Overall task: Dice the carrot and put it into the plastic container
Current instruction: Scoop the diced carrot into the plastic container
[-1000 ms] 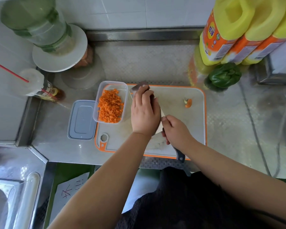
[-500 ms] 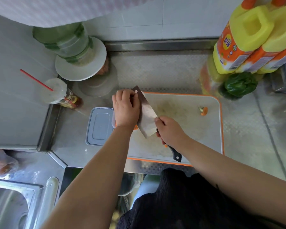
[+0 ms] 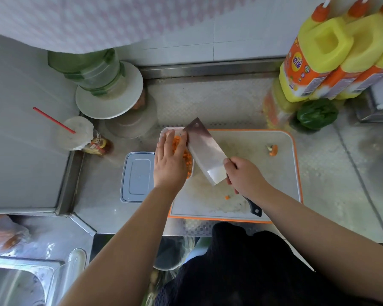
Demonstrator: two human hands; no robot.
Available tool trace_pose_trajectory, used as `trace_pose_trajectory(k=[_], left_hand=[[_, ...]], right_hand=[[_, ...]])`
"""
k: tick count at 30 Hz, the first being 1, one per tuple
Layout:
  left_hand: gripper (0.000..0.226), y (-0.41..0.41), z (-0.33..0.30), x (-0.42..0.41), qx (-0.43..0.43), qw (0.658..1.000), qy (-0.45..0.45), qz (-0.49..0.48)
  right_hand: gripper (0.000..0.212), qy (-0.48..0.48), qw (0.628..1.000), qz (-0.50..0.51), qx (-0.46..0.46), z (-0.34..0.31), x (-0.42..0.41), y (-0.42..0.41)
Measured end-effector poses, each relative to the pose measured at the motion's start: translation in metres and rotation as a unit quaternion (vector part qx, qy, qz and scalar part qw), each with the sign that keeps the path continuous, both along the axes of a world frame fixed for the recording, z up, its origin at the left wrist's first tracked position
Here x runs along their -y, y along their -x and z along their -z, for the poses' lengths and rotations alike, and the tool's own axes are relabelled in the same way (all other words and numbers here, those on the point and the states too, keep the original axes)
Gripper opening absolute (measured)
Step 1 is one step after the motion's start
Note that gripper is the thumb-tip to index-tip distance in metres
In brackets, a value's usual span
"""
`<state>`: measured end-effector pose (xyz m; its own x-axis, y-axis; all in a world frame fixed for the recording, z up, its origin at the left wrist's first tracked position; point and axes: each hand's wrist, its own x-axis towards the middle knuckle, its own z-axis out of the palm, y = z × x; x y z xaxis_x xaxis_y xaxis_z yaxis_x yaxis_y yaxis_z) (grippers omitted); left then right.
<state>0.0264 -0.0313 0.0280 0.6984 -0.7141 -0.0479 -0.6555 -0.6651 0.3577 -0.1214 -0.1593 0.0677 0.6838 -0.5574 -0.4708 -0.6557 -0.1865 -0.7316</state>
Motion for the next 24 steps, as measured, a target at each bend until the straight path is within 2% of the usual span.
trace_pose_trajectory(k=[3,5,10,14,16,21,24], left_hand=[[0.053,0.001,0.004,-0.002,-0.039,0.996,0.035,-0.07],[0.049,0.004,0.002,-0.001,-0.019,0.994,0.078,-0.079],[0.036,0.025,-0.006,0.014,0.066,0.982,0.176,-0.004],[0.034,0.049,-0.002,0.028,0.035,0.972,0.212,0.09],[0.038,0.063,0.01,0.032,-0.011,0.976,0.189,0.109],[0.045,0.092,0.047,0.023,-0.086,0.99,0.004,0.114],[0.05,0.101,0.052,0.008,-0.096,0.99,-0.034,0.1]], right_hand=[[0.041,0.001,0.999,0.034,0.017,0.0,0.004,0.005],[0.046,0.027,0.998,0.058,0.021,0.008,0.013,0.012],[0.044,0.064,0.995,0.07,-0.04,0.036,0.041,0.044],[0.035,0.073,0.991,0.052,-0.096,0.051,0.058,0.07],[0.035,0.072,0.989,0.058,-0.113,0.057,0.063,0.083],[0.036,0.065,0.988,0.07,-0.119,0.068,0.073,0.108],[0.034,0.073,0.987,0.076,-0.12,0.071,0.077,0.114]])
